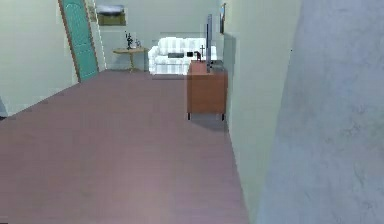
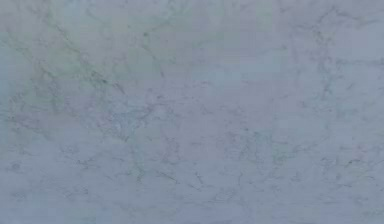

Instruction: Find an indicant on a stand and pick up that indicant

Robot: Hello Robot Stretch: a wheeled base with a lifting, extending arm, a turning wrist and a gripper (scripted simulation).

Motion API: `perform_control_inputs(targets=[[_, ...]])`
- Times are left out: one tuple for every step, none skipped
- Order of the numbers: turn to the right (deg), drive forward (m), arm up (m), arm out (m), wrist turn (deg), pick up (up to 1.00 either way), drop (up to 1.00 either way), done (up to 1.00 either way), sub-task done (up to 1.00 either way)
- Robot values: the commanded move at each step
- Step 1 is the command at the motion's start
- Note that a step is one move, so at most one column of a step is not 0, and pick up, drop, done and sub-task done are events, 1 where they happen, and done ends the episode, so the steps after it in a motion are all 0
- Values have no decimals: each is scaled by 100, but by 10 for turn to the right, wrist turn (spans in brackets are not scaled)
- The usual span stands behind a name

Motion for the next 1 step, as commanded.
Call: perform_control_inputs(targets=[[30, 0, 0, 0, 0, 0, 0, 0, 0]])
